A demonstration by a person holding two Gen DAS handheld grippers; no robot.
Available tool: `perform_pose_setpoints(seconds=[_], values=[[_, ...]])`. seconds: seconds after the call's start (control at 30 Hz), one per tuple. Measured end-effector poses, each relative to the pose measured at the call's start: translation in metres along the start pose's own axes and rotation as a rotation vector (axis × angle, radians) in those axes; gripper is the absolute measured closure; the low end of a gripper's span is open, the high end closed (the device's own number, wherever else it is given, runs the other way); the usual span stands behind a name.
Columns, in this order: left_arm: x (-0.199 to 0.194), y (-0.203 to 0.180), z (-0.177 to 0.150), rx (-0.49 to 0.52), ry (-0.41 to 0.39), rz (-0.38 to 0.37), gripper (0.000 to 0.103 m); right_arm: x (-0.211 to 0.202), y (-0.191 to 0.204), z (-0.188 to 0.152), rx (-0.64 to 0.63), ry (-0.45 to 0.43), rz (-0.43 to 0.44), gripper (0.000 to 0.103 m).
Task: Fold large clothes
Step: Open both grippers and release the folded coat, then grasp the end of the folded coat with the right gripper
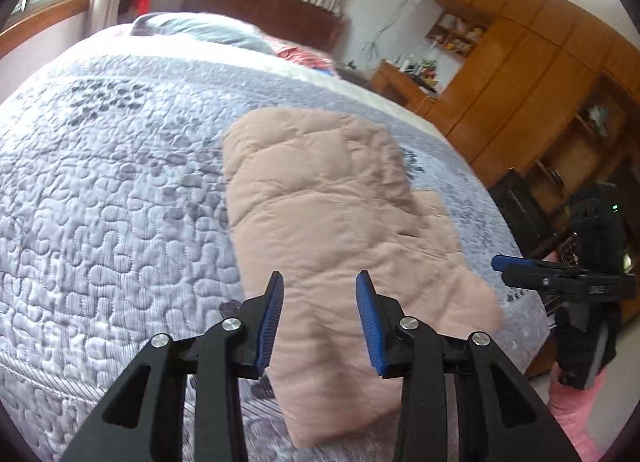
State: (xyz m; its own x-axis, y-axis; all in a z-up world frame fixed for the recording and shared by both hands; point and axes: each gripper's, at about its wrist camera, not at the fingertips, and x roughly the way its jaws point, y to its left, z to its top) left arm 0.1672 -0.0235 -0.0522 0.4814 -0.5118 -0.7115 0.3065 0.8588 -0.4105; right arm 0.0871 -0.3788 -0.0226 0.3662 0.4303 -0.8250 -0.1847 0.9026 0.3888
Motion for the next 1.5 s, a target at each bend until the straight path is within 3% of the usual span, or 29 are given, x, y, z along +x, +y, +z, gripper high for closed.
perform_pose_setpoints(seconds=[0.17, 0.33, 0.5, 0.6, 0.9, 1.2, 1.5], values=[[0.022, 0.022, 0.003, -0.03, 0.045, 0.006, 0.066, 0.04, -0.005, 0.031, 0.079, 0.111, 0.015, 0.015], [0.033, 0.031, 0.005, -0.038, 0.057, 0.007, 0.066, 0.068, 0.0, 0.033, 0.079, 0.173, 0.005, 0.015], [0.037, 0.029, 0.007, -0.027, 0.056, 0.017, 0.066, 0.083, 0.017, 0.037, 0.035, 0.196, -0.05, 0.039], [0.038, 0.029, 0.008, -0.018, 0.054, 0.026, 0.066, 0.086, 0.025, 0.037, -0.009, 0.186, -0.07, 0.058], [0.024, 0.016, 0.005, 0.016, 0.029, 0.045, 0.065, 0.064, 0.051, 0.028, -0.209, 0.106, -0.145, 0.075], [0.01, -0.008, 0.008, 0.062, -0.005, 0.027, 0.065, 0.021, 0.058, 0.029, -0.245, 0.021, -0.107, 0.081], [0.019, -0.035, 0.008, 0.122, 0.013, -0.002, 0.065, -0.025, 0.031, 0.016, -0.184, -0.061, -0.087, 0.081]])
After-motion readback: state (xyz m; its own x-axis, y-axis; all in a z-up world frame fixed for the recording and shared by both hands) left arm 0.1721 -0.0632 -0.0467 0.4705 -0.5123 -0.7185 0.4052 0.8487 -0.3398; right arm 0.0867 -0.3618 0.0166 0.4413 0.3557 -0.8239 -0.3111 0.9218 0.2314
